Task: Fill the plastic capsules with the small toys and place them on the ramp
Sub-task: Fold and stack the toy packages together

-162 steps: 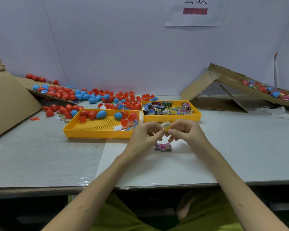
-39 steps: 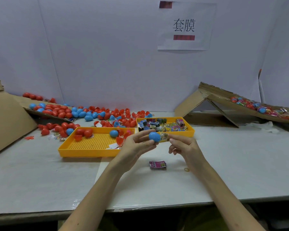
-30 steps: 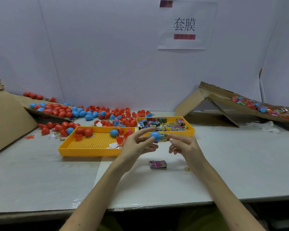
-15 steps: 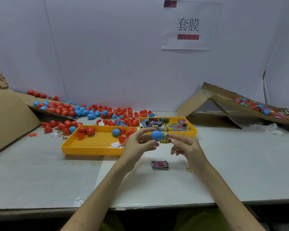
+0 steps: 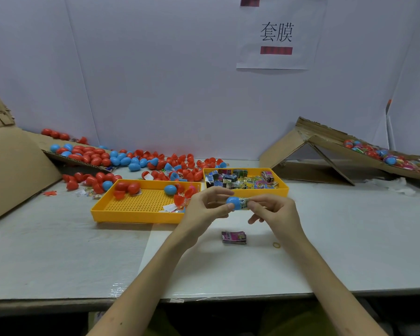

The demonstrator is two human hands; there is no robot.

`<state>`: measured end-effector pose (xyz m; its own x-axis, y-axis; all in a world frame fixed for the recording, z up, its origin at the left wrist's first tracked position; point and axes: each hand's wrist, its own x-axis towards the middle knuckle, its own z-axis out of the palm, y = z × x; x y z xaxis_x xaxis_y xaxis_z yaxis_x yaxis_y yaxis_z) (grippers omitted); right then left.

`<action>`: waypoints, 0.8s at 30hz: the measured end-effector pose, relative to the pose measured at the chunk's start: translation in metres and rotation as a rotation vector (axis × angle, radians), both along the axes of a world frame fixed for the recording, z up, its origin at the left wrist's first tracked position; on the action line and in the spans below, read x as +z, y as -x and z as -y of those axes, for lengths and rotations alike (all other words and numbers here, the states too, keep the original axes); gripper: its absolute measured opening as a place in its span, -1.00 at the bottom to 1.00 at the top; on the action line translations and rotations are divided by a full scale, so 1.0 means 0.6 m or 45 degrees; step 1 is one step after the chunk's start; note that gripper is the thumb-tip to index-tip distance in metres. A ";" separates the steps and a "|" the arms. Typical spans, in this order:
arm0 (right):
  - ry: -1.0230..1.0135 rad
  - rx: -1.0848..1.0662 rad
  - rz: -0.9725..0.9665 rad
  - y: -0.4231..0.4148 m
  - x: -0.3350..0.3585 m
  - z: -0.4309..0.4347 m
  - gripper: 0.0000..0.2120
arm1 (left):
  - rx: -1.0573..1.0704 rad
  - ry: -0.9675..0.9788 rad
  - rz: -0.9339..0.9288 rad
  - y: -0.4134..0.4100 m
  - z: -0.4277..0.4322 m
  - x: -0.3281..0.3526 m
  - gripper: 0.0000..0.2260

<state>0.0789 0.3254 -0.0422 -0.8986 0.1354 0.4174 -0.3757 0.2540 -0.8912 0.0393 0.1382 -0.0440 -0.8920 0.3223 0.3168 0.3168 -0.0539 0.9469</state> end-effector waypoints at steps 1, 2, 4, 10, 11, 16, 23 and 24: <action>0.002 -0.006 -0.002 0.001 0.000 0.001 -0.89 | 0.003 0.006 -0.004 0.001 0.000 -0.001 -0.84; 0.000 -0.010 -0.006 0.002 0.000 0.001 -0.89 | 0.006 0.011 -0.005 0.001 0.000 -0.001 -0.85; -0.020 -0.009 -0.004 0.003 -0.001 0.001 -0.87 | 0.011 0.018 -0.009 0.000 0.000 -0.001 -0.85; 0.046 0.068 0.067 0.002 0.001 -0.002 -0.92 | 0.015 0.032 -0.034 -0.001 -0.002 0.000 -0.86; 0.058 0.075 0.081 0.003 0.001 -0.002 -0.93 | 0.018 0.037 -0.039 -0.001 -0.002 0.000 -0.86; 0.112 0.105 0.137 0.005 0.000 -0.005 -0.94 | 0.036 0.042 -0.056 -0.004 -0.003 0.001 -0.85; 0.107 0.112 0.174 0.007 -0.002 -0.005 -0.96 | 0.025 0.103 -0.087 -0.005 -0.003 0.000 -0.83; 0.106 0.109 0.180 0.007 -0.002 -0.004 -0.96 | 0.027 0.110 -0.091 -0.005 -0.003 0.000 -0.82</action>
<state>0.0747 0.3281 -0.0433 -0.9572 0.0845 0.2769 -0.2626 0.1497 -0.9532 0.0421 0.1400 -0.0442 -0.8751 0.3327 0.3515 0.3838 0.0346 0.9228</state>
